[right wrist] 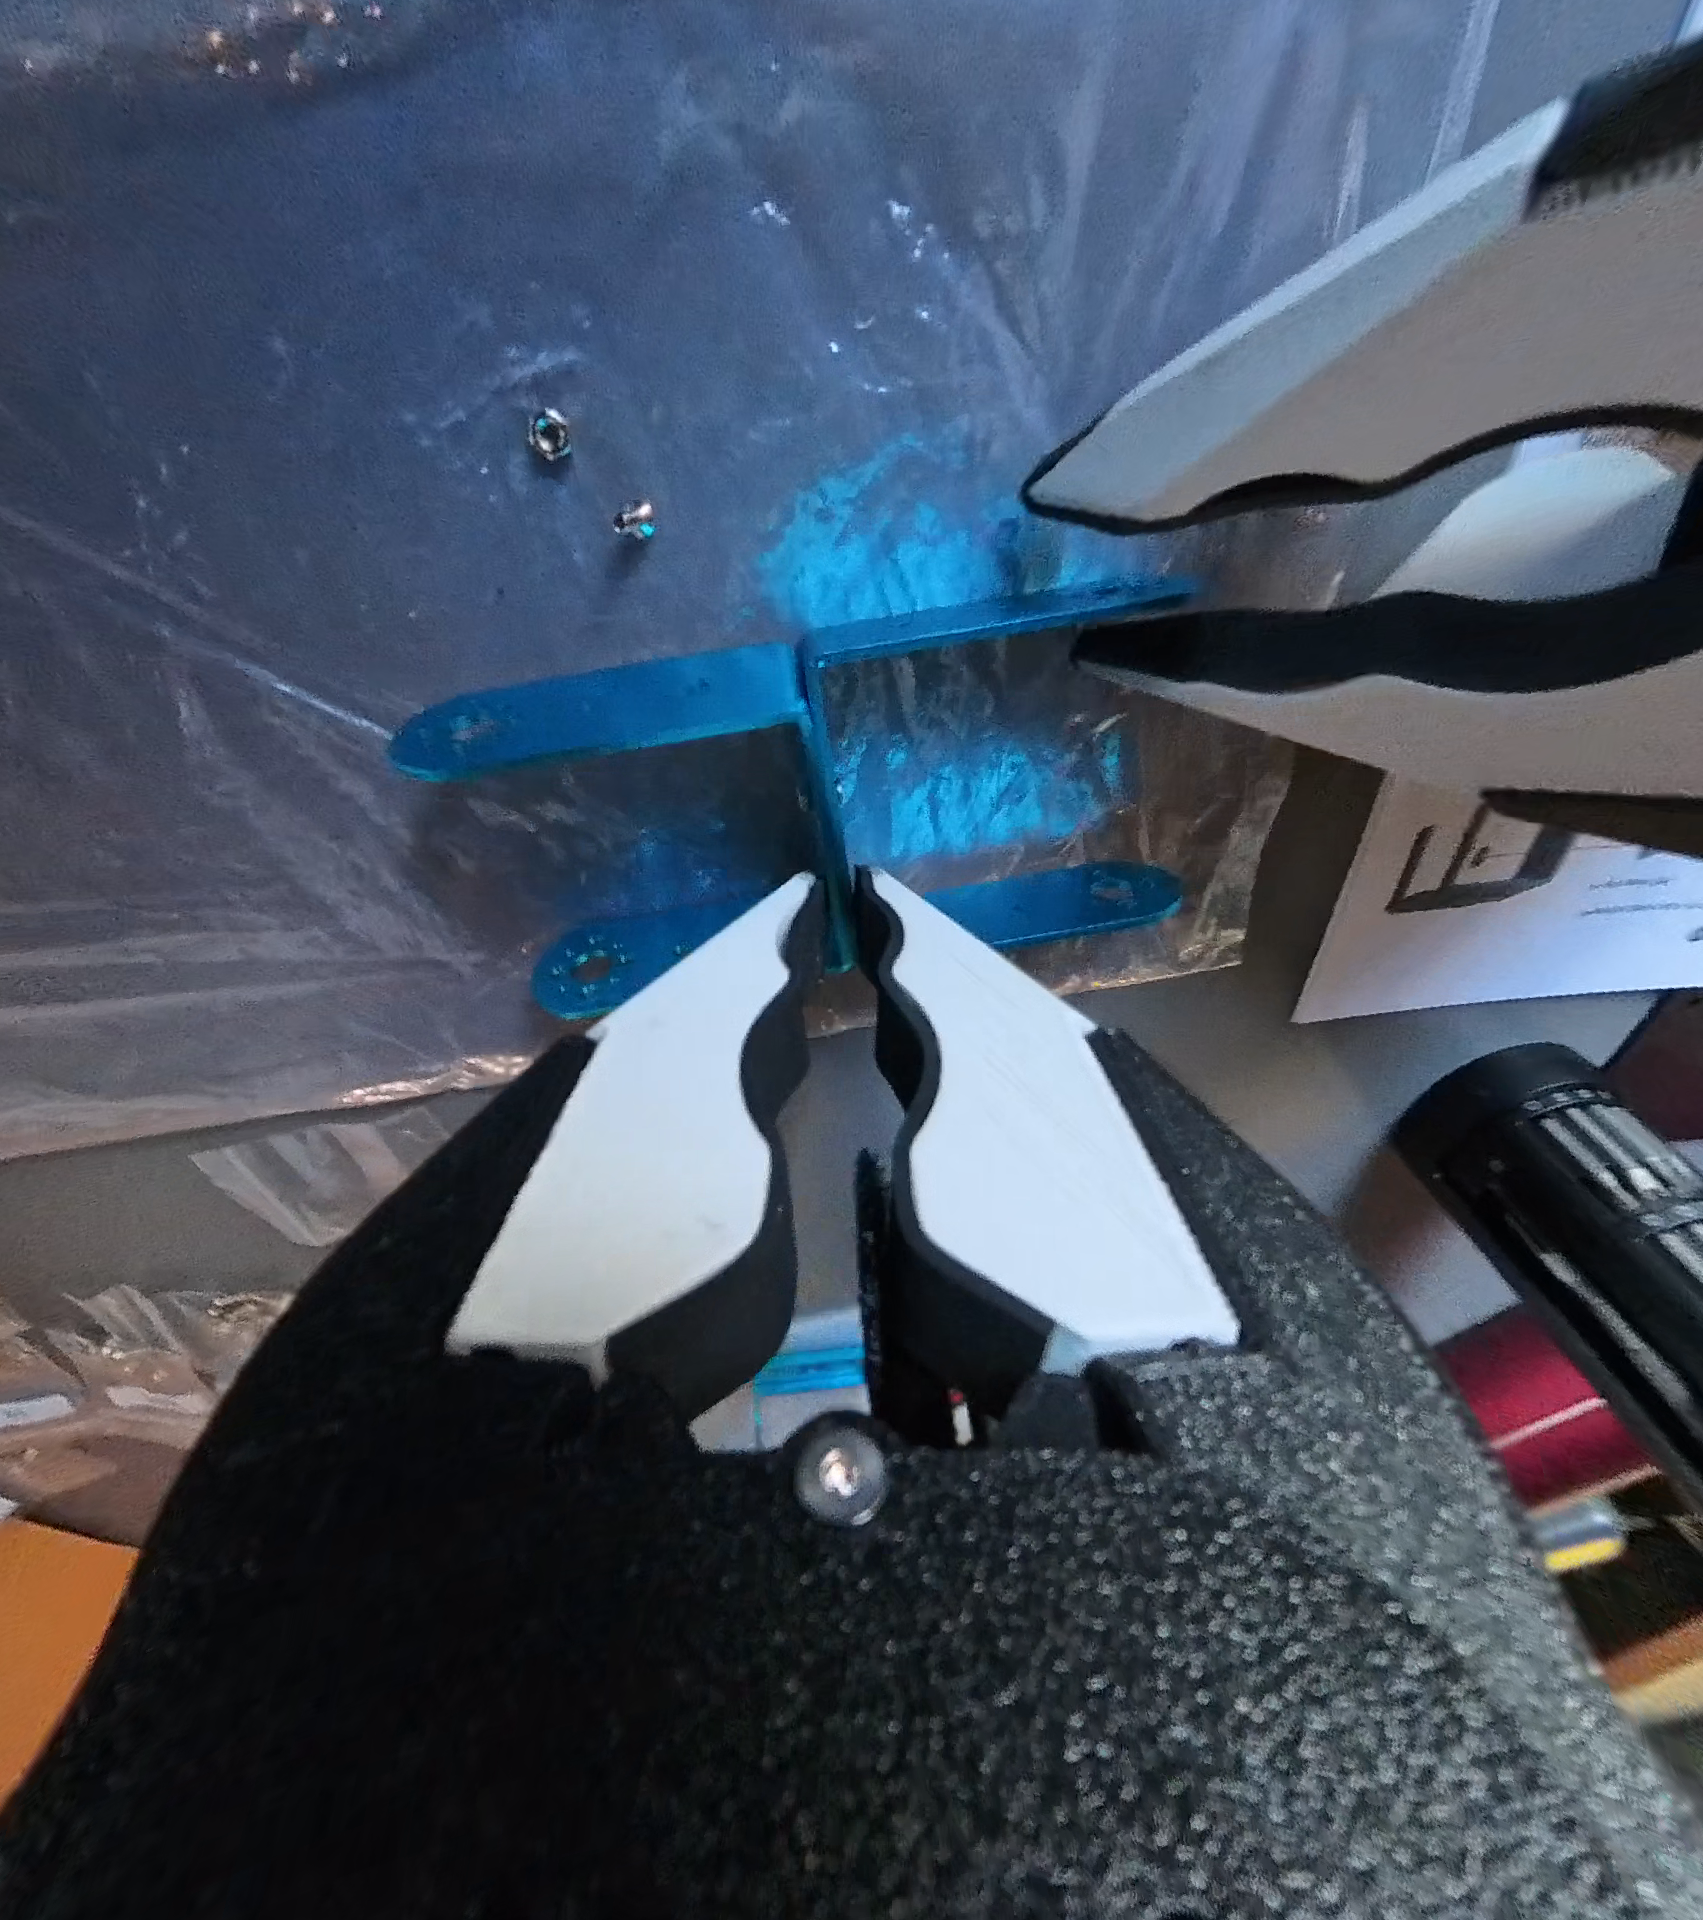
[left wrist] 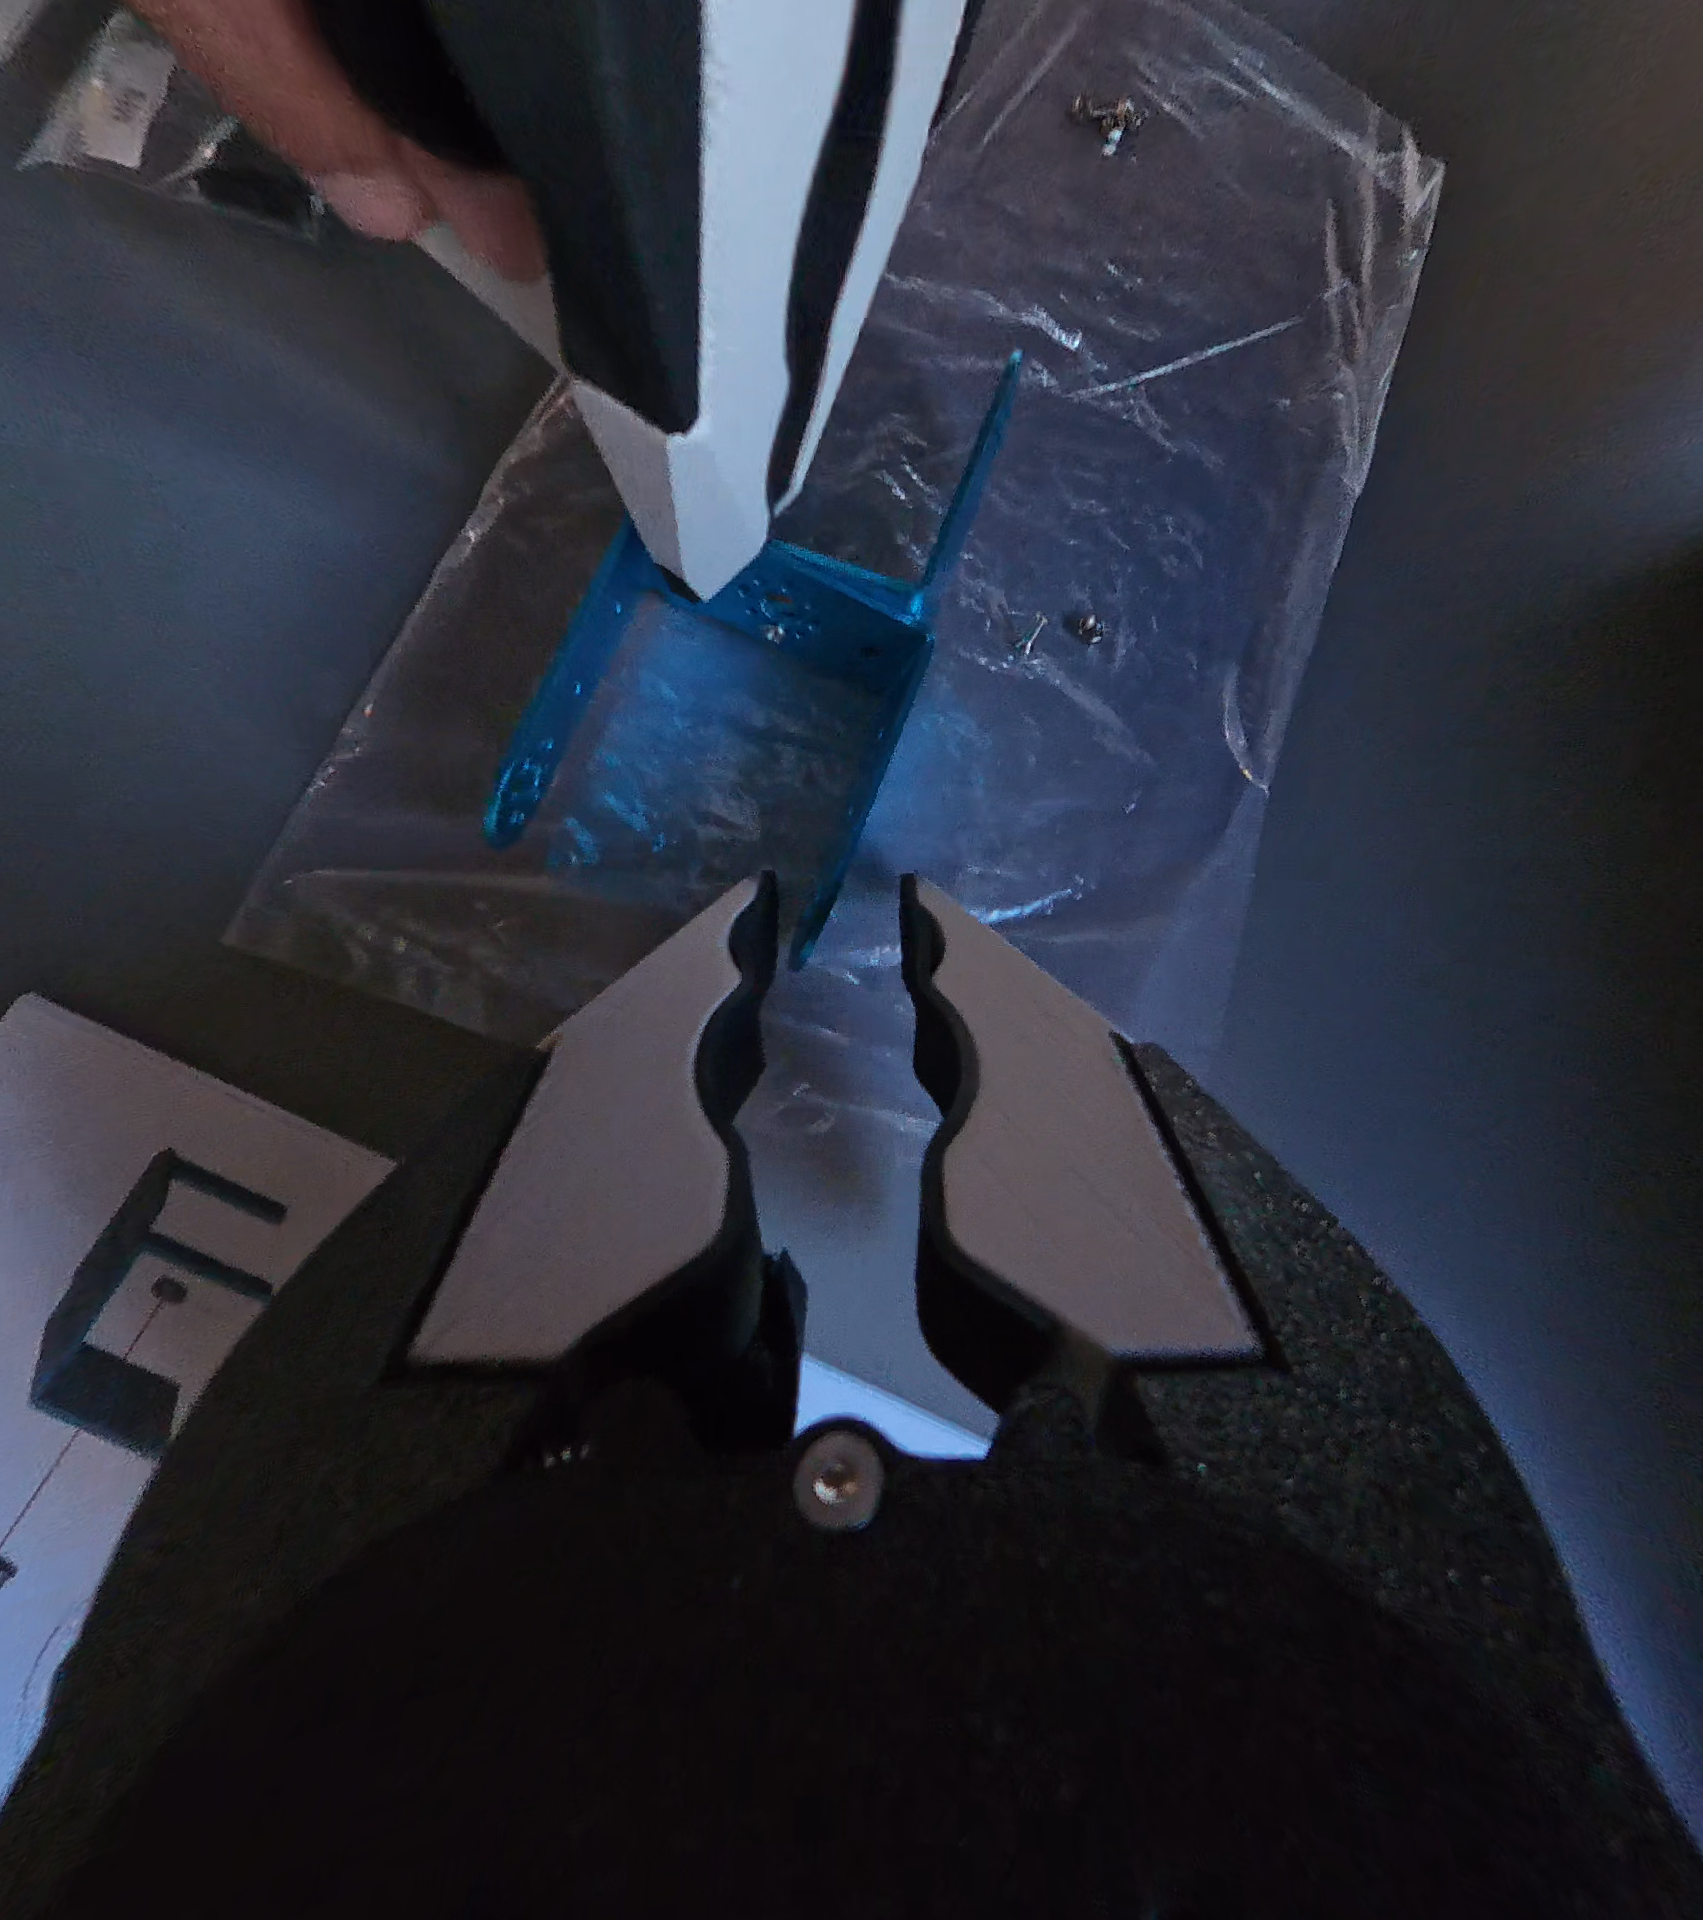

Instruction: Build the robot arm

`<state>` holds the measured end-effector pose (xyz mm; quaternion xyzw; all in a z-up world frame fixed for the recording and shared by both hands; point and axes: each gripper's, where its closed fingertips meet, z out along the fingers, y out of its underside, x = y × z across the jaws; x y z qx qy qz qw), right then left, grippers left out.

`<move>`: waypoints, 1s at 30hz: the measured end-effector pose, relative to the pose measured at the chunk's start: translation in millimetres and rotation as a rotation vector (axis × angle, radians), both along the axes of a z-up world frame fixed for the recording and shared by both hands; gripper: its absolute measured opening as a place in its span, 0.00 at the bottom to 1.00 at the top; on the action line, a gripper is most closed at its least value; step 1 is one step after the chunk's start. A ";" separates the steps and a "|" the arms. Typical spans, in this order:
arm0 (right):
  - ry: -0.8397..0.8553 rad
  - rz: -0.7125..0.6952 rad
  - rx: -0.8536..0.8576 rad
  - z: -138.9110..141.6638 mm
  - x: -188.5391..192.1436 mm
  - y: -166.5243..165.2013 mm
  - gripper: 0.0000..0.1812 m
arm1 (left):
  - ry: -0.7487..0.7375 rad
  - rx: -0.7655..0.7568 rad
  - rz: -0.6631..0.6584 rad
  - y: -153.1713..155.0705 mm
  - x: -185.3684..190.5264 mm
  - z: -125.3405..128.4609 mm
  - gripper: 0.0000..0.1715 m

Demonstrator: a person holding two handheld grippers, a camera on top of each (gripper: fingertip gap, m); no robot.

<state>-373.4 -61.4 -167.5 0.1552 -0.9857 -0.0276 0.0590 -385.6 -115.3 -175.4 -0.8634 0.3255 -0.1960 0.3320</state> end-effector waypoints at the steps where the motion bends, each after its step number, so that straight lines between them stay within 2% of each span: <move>1: -0.015 -0.026 -0.011 -1.8 1.4 0.3 0.03 | -0.016 0.001 -0.005 0.5 2.2 0.3 0.11; 6: -0.035 -0.078 -0.069 -8.7 2.4 1.3 0.03 | -0.040 -0.006 -0.018 0.8 4.0 0.1 0.06; 9: -0.042 -0.130 -0.089 -10.3 3.4 3.0 0.13 | -0.005 0.017 -0.015 1.6 1.5 -1.0 0.07; 14: 0.027 -0.310 -0.188 9.9 6.6 8.1 0.26 | -0.013 0.043 0.024 1.9 -1.6 6.6 0.20; 17: 0.086 -0.475 -0.317 32.6 20.7 11.7 0.27 | -0.018 0.036 0.015 -1.3 -1.4 10.1 0.18; 20: 0.129 -0.573 -0.532 43.7 38.7 -2.3 0.23 | -0.033 0.030 0.009 1.4 3.1 13.1 0.18; 22: 0.161 -0.651 -0.567 35.4 47.0 0.4 0.24 | 0.020 0.027 0.019 4.7 0.7 8.0 0.18; 25: 0.159 -0.856 -0.600 13.1 55.2 10.1 0.30 | 0.125 0.037 -0.002 5.8 -1.2 -0.6 0.17; 28: 0.148 -1.036 -0.660 -8.3 53.2 18.0 0.25 | 0.181 0.054 -0.042 5.5 2.4 -1.4 0.11; 30: 0.096 -1.100 -0.784 -5.0 48.7 10.3 0.17 | 0.198 0.056 -0.057 6.9 4.4 -1.9 0.10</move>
